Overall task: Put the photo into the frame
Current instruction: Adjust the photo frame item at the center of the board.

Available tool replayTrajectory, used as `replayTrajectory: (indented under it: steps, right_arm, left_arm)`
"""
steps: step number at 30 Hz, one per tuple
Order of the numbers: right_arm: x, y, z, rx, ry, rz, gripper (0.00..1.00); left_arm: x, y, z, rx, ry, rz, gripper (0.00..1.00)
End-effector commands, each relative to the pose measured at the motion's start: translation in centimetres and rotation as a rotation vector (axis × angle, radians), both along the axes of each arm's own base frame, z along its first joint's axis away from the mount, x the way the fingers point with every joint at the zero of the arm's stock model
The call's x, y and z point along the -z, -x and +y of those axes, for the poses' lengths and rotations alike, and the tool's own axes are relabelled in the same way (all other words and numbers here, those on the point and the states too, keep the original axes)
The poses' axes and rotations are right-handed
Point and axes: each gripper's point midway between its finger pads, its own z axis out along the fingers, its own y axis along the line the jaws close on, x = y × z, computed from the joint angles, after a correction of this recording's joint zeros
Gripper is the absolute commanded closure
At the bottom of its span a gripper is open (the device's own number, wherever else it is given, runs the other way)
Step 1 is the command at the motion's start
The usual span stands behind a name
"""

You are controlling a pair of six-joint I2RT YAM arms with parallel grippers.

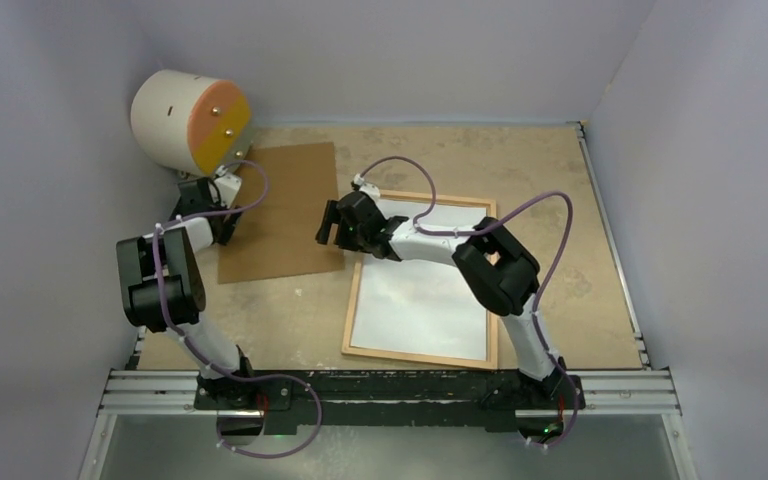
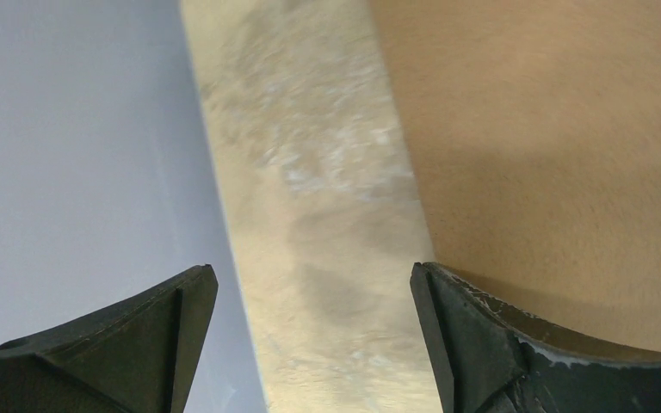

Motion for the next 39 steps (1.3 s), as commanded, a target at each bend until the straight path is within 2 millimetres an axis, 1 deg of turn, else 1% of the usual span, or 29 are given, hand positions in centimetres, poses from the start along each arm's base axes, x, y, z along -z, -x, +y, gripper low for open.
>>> replayTrajectory:
  steps: [1, 3, 4, 6, 8, 9, 11, 13, 14, 16, 18, 21, 23, 25, 27, 28, 31, 34, 39]
  right_arm:
    - [4.4, 0.8, -6.8, 0.126, 0.161, 0.099, 0.11]
    - [4.7, 0.8, -7.0, 0.125, 0.138, 0.108, 0.11]
    - [4.9, 0.8, -6.7, 0.115, 0.132, 0.110, 0.11]
    - [5.2, 0.8, -6.2, 0.092, 0.132, 0.118, 0.12]
    - [5.2, 0.1, -6.0, 0.083, 0.153, 0.098, 0.14]
    - [5.0, -0.5, -6.3, 0.084, 0.172, 0.082, 0.14]
    - [4.1, -1.6, -6.3, 0.093, 0.170, 0.052, 0.16]
    - [3.3, -2.6, -7.0, 0.110, 0.182, 0.021, 0.17]
    - [3.2, -3.1, -7.3, 0.117, 0.188, 0.010, 0.17]
    - [3.1, -4.2, -7.2, 0.116, 0.188, -0.002, 0.17]
    - [3.8, -4.6, -7.2, 0.104, 0.211, 0.012, 0.17]
    - [4.4, -5.2, -6.6, 0.091, 0.218, 0.007, 0.18]
    - [4.5, -5.6, -6.1, 0.088, 0.211, 0.000, 0.19]
    - [4.8, -5.9, -5.9, 0.079, 0.213, -0.008, 0.21]
    - [5.3, -5.2, -5.3, 0.046, 0.204, 0.004, 0.23]
    - [5.5, -4.4, -5.0, 0.029, 0.202, 0.015, 0.24]
    - [5.9, -1.8, -3.5, -0.035, 0.158, 0.033, 0.26]
    - [6.3, 1.5, -2.4, -0.094, 0.130, 0.067, 0.29]
    - [6.6, 6.0, -2.8, -0.145, 0.094, 0.113, 0.34]
  left_arm:
    - [6.9, 6.5, -8.3, 0.195, 0.226, 0.331, 0.09]
    - [6.8, 6.4, -8.7, 0.203, 0.235, 0.337, 0.09]
    - [6.7, 6.3, -8.5, 0.200, 0.230, 0.338, 0.09]
    - [6.3, 5.8, -8.0, 0.191, 0.204, 0.336, 0.09]
    - [5.5, 5.2, -7.4, 0.184, 0.184, 0.326, 0.09]
    - [5.1, 5.0, -7.0, 0.175, 0.171, 0.325, 0.09]
    - [4.1, 4.4, -6.5, 0.169, 0.163, 0.307, 0.09]
    - [3.2, 3.7, -5.9, 0.158, 0.147, 0.292, 0.09]
    - [2.8, 3.4, -5.4, 0.151, 0.139, 0.283, 0.09]
    - [2.2, 2.7, -4.2, 0.120, 0.108, 0.266, 0.09]
    - [2.0, 2.1, -2.4, 0.061, 0.051, 0.259, 0.10]
    - [1.6, 1.1, -0.1, -0.017, 0.000, 0.229, 0.11]
    - [1.6, 0.5, 0.7, -0.046, -0.026, 0.210, 0.11]
    - [2.0, 0.0, 1.0, -0.069, -0.031, 0.207, 0.11]
    - [2.8, -0.4, 0.8, -0.068, -0.012, 0.219, 0.11]
    - [3.2, -0.4, 0.3, -0.056, -0.001, 0.229, 0.11]
    - [4.6, -0.3, -1.6, 0.002, 0.008, 0.266, 0.11]
    - [5.7, -0.2, -3.1, 0.036, 0.044, 0.299, 0.11]
    - [6.8, 0.6, -4.8, 0.098, 0.064, 0.354, 0.11]
